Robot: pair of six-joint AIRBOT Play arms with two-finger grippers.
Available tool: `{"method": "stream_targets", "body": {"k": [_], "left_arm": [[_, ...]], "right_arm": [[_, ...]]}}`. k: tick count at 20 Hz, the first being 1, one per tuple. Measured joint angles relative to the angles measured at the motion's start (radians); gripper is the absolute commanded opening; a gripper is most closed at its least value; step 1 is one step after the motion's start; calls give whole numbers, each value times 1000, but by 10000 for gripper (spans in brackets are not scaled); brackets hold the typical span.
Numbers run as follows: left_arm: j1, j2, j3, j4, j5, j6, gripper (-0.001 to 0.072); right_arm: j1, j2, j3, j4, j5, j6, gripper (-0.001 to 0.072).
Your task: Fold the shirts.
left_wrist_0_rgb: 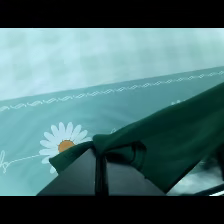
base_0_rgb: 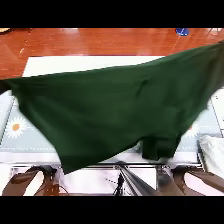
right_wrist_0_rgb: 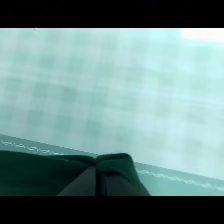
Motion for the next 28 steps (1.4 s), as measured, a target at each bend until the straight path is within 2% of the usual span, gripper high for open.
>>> {"method": "stream_targets", "body": {"k": [6, 11, 12, 13, 14, 15, 16, 20, 24, 27, 28], "left_arm": [[0, -287, -151, -44, 288, 60, 17], [0, -518, -171, -113, 397, 70, 17], [0, -558, -172, -114, 398, 71, 20], [0, -591, -172, -122, 401, 71, 75], [0, -622, -174, -124, 399, 74, 269], [1, -644, -174, -124, 396, 74, 480], [4, -659, -173, -128, 392, 78, 611], [59, -684, -114, -50, 257, 93, 596], [150, -634, -119, 32, 94, 73, 596], [193, -541, -254, 53, 54, 79, 597], [204, -507, -324, 54, 63, 84, 598]], "right_arm": [[32, -331, 0, 69, -189, -6, 39], [63, -531, 0, 61, -251, 10, 45], [66, -560, 0, 60, -257, 14, 141], [68, -584, 0, 55, -259, 20, 273], [70, -601, 0, 51, -261, 19, 374], [70, -612, 0, 51, -263, 13, 389], [68, -616, 0, 47, -257, -2, 388], [27, -554, 0, -21, -188, -89, 389], [-84, -464, -5, -113, -47, -111, 394], [-200, -398, -64, -94, 41, -108, 468], [-243, -373, -106, -65, 52, -109, 528]]}}
